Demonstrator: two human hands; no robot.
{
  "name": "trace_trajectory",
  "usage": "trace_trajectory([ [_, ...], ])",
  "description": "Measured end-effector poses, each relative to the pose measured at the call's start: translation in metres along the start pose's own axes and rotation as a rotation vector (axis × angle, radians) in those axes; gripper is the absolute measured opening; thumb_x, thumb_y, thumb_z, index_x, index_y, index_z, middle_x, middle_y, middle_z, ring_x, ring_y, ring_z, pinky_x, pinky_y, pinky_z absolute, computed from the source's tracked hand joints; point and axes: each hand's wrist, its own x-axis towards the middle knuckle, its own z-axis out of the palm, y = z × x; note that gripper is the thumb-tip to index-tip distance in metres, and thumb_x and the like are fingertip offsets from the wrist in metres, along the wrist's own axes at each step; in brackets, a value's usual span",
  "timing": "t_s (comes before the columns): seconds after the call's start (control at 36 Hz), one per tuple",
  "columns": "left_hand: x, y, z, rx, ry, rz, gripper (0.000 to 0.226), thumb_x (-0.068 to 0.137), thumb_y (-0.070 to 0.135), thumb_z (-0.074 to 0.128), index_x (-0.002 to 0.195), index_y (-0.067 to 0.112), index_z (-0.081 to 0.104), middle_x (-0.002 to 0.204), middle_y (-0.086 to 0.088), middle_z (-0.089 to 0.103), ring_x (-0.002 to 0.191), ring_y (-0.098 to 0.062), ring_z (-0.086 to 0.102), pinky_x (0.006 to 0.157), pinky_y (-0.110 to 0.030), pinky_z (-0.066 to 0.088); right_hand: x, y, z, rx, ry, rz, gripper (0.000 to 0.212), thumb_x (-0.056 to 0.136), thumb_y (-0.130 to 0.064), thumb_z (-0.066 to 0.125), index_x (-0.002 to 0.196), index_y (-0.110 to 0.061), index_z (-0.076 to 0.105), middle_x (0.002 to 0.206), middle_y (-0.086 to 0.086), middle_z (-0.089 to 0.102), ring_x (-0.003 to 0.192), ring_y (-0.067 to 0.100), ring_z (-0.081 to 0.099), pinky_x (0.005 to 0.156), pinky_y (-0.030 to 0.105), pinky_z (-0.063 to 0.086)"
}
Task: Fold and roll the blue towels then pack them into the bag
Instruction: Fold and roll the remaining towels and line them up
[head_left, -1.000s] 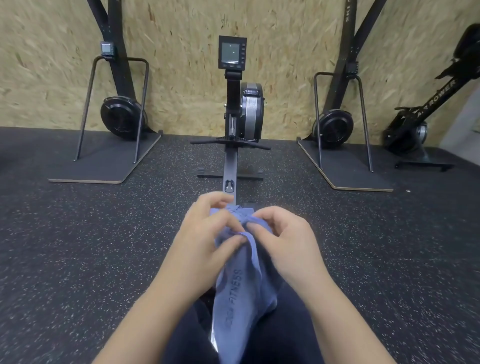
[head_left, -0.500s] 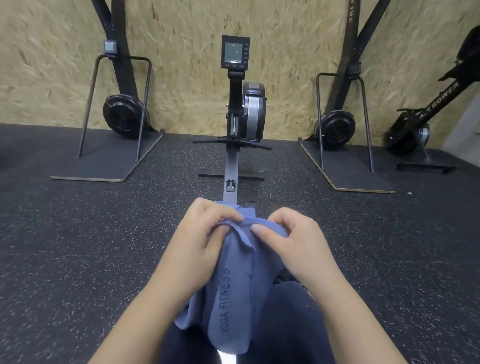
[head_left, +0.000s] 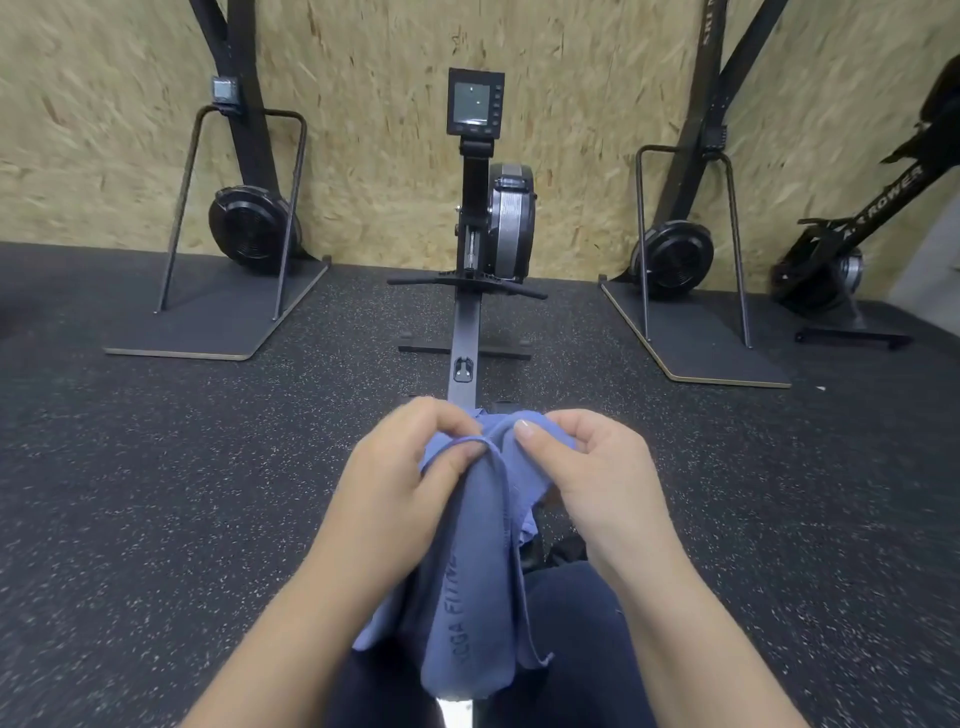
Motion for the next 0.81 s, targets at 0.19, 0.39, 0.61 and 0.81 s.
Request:
trace_trajectory([
  [0.19,-0.0008,0.0063,0.0056,-0.039,-0.016,-0.037,0.018,0.084,0.025,0.057,0.087,0.042,0.056,0.101,0.023,0.061,0.089,0.005,0.058,0.077,-0.005,0.038,-0.0023,-0.0008,0.0029,-0.018,-0.181,0.041,0.022,0.096,-0.006,0.05,0.104,-0.014,0.069,0.095,0.012,0.074,0.094,0.029,0.069,0.082,0.045,0.057],
  [0.39,0.0002,0.0084,0.0043,-0.033,0.04,-0.014,0.02,0.079,0.022,0.065,0.081,0.041,0.059,0.095,0.02,0.064,0.083,0.004,0.059,0.072,-0.005,0.038,-0.0064,-0.0055,0.0057,-0.097,-0.321,0.01,0.028,0.101,-0.008,0.042,0.107,-0.022,0.066,0.105,0.005,0.071,0.103,0.025,0.066,0.088,0.044,0.055],
  [0.61,0.0,0.0099,0.0059,-0.074,0.05,-0.043,0.02,0.078,0.021,0.065,0.078,0.04,0.06,0.09,0.021,0.066,0.084,0.003,0.061,0.073,-0.006,0.039,-0.0094,-0.0071,0.0045,-0.144,-0.399,-0.011,0.032,0.102,-0.008,0.039,0.114,-0.021,0.065,0.108,-0.001,0.071,0.103,0.021,0.066,0.091,0.042,0.053],
  [0.81,-0.0009,0.0101,0.0068,-0.1,0.061,-0.083,0.023,0.081,0.017,0.068,0.077,0.038,0.061,0.084,0.018,0.066,0.08,0.0,0.061,0.071,-0.008,0.041,-0.0099,-0.0095,0.0044,-0.193,-0.424,-0.038,0.036,0.103,-0.008,0.037,0.116,-0.029,0.063,0.113,-0.008,0.069,0.106,0.012,0.064,0.094,0.038,0.052],
])
